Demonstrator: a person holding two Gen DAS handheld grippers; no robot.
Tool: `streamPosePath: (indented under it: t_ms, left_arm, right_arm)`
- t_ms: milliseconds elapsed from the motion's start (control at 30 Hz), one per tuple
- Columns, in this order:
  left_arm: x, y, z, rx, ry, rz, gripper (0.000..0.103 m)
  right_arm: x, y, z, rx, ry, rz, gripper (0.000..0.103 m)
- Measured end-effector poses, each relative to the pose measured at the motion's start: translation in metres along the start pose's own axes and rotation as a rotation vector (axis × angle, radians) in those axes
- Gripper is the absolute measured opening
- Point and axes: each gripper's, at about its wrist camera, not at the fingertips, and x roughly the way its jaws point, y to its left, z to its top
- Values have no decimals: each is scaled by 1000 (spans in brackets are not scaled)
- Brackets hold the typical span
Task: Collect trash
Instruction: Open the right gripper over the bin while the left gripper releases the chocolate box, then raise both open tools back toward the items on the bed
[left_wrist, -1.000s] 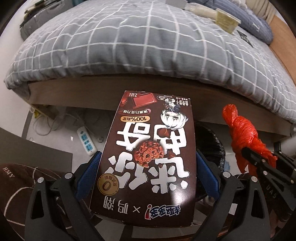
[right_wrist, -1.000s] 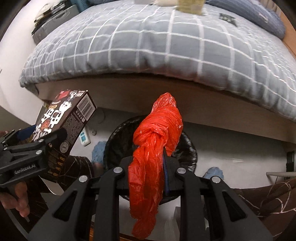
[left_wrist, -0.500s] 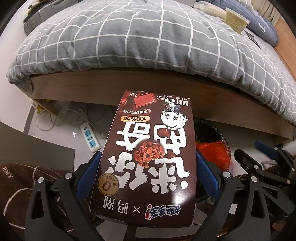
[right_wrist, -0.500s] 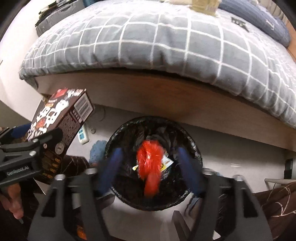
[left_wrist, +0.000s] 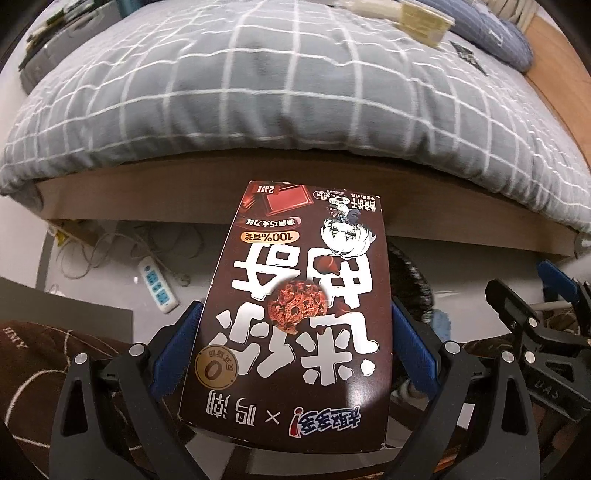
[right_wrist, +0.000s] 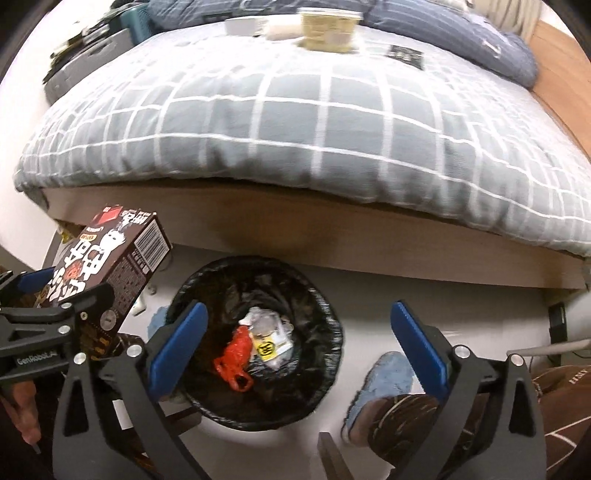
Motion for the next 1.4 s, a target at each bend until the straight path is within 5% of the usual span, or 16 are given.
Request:
streamPosePath:
  t_ms: [267,733,1400]
  left_arm:
    - [0,0,-3,57,9,-24,94]
    - [7,-16,0,80,-26,-2,97]
    - [-65,-12,65,72,-220,34,97]
  right_arm:
    - [-7,-40,-5,70,-2,-50,95]
    - [-10,-48,-2,106,4,-59,95]
    - [-91,-58,72,122,-210,-80,95]
